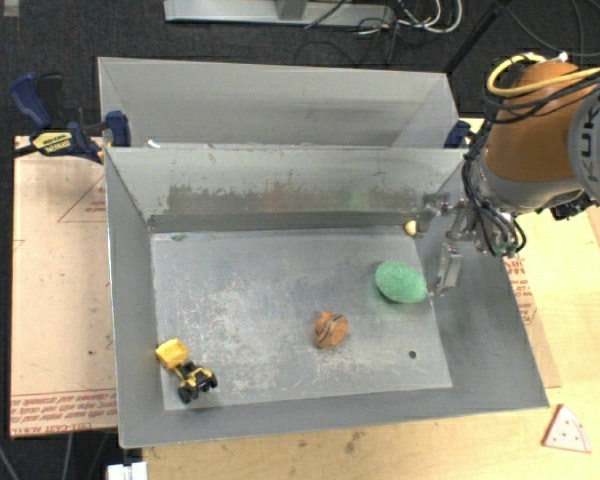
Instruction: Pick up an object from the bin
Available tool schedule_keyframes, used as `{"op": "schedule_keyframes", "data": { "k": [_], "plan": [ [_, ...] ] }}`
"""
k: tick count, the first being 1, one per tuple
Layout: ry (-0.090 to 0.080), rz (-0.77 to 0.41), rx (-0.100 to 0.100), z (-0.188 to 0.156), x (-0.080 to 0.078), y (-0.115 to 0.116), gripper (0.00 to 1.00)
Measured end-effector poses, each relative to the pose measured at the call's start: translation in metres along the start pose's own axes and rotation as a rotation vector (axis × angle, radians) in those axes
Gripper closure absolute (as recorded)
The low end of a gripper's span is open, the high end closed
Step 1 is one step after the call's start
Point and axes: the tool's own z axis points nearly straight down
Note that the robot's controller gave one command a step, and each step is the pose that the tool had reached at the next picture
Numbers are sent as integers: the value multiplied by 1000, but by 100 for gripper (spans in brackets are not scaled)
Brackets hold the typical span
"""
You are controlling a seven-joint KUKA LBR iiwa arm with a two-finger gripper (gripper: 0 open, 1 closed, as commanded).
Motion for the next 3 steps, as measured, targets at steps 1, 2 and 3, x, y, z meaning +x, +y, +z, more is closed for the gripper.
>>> {"op": "schedule_keyframes", "data": {
  "k": [1,2,3],
  "plan": [
    [0,143,0,79,19,6,0],
    [-2,115,1,96,7,4,100],
    [2,110,1,94,7,4,100]
  ]
}}
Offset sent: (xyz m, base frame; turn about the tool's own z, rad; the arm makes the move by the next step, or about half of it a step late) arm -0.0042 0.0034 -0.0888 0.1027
